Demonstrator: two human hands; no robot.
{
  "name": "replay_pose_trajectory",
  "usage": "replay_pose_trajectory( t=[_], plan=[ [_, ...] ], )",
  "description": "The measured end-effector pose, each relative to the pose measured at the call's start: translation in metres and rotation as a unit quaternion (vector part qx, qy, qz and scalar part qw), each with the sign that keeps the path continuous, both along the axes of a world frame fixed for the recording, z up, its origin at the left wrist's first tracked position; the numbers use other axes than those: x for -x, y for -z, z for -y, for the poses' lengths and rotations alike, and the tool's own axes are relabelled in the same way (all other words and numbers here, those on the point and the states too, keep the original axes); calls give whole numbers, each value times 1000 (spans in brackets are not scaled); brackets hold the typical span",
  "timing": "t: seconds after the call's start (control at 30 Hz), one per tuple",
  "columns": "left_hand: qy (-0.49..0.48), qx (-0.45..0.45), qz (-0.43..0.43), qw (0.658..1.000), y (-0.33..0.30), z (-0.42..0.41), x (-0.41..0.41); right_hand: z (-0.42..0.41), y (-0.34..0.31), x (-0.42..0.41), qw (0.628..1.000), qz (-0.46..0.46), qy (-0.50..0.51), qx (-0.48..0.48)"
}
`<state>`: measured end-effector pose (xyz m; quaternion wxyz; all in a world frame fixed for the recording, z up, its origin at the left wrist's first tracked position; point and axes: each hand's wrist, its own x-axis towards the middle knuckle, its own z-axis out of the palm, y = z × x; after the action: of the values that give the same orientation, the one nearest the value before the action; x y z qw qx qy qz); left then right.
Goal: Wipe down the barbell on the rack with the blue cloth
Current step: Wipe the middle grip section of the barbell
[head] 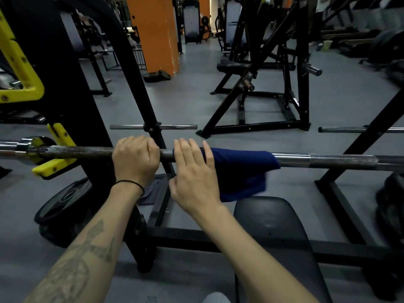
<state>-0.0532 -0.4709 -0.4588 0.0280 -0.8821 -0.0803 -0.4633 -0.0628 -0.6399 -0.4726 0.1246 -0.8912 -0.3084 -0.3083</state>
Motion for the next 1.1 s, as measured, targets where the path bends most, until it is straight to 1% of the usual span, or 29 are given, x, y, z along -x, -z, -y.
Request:
replay_pose_trajectory(
  t=[0.07,0.13,0.23,0.3,0.37,0.43,0.5,0.57,0.63,0.73,0.83,0.9,0.97,1.0,1.03,1.1],
  plan=[
    [10,-6,2,1000,-1,-2,0,22,-1,-5,999,10,-22,27],
    [13,-1,3,1000,-1,-2,-1,60,2,-11,1000,8,-19,23],
    [4,13,-3,1000,0,-2,-3,128,10,-17,998,11,54,-16],
    [-16,18,-14,1000,2,-3,-4,147,10,-15,994,5,103,-26],
    [-28,25,-30,999,3,-1,-5,127,7,-10,992,-13,120,-41],
    [-23,30,-45,998,3,1,-3,82,5,-4,995,-13,87,-39],
    [-12,38,-48,998,1,8,1,34,7,0,999,-10,46,-13],
    [2,44,-46,998,-2,19,1,7,5,-1,1000,1,19,0],
    [23,43,-47,998,-5,34,-6,13,3,-6,1000,19,-6,20],
    [36,37,-13,999,-5,42,-12,60,7,-11,1000,21,-14,18],
    [57,29,13,998,1,37,-10,123,16,-12,998,25,53,-37],
    [47,31,26,998,3,37,-12,150,19,-13,992,21,107,-58],
    [29,41,23,998,3,40,-15,143,19,-12,986,4,146,-76],
    [24,45,17,999,4,41,-15,127,18,-10,985,-4,146,-88],
    [21,47,13,999,5,41,-15,106,17,-6,987,-5,129,-91],
    [19,44,7,999,6,39,-14,59,16,3,996,-2,63,-60]
  ],
)
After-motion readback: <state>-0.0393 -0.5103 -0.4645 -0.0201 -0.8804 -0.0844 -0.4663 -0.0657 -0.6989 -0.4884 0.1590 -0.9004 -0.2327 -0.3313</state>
